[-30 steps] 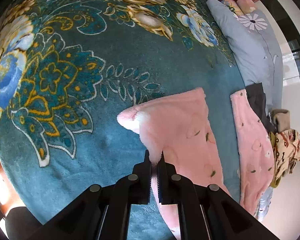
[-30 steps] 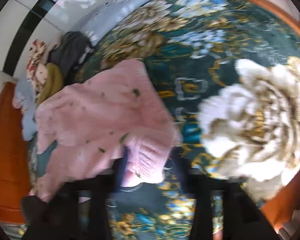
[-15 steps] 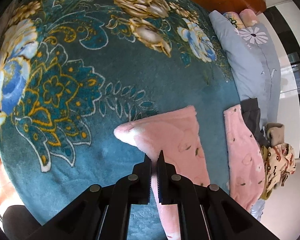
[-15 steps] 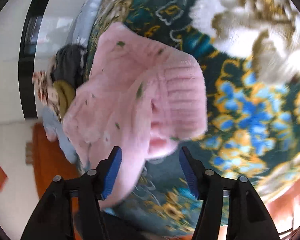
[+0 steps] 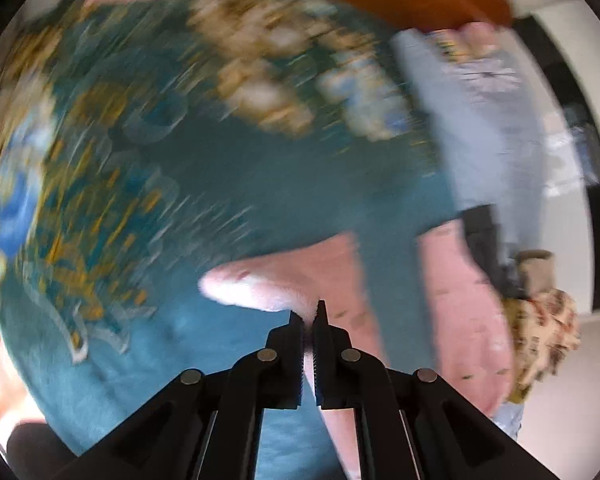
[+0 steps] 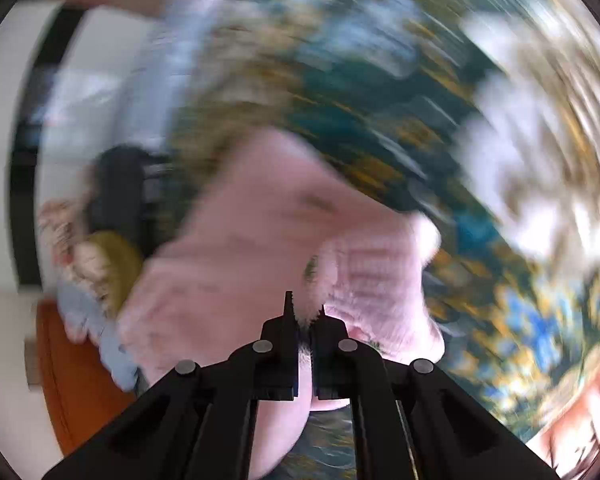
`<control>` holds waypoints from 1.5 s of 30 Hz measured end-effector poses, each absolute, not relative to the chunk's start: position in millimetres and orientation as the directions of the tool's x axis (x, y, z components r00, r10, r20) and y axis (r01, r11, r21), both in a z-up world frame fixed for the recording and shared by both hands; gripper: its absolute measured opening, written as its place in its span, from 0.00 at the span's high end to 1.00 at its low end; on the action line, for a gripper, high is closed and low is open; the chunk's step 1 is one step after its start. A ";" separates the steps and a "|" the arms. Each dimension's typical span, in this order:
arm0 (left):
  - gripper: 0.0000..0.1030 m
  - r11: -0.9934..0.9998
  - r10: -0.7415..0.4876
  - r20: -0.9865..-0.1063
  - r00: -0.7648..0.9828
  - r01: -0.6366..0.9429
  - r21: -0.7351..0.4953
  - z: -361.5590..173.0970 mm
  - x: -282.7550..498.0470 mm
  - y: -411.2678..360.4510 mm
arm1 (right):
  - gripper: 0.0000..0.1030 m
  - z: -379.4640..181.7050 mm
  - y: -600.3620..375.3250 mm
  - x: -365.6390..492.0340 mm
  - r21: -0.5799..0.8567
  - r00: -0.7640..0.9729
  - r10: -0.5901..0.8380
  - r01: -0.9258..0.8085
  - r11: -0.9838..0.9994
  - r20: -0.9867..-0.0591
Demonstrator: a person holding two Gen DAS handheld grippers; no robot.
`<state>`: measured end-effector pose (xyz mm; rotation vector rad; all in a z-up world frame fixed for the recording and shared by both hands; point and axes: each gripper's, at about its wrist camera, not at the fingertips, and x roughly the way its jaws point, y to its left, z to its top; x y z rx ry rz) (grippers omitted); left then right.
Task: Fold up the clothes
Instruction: 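Lay the pink garment flat on the bedspread with both grippers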
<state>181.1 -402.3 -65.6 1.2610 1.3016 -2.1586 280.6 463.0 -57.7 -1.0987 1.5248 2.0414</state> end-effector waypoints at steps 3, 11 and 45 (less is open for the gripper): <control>0.96 -0.613 0.139 -0.732 -0.667 0.522 -0.593 -4.6 173.9 -394.4 | 0.96 31.7 457.9 255.6 0.675 -0.764 -0.106 -0.485 -0.557 -0.636; 0.96 -0.703 0.110 -0.769 -0.629 0.498 -0.508 -28.7 207.9 -390.4 | 0.96 13.9 452.5 310.1 0.598 -0.769 -0.045 -0.458 -0.658 -0.638; 0.96 -0.414 0.093 -0.759 -0.644 0.668 -0.618 -137.7 249.6 -427.9 | 0.64 -30.4 464.9 286.4 0.200 -0.375 0.076 -0.642 -0.740 -0.924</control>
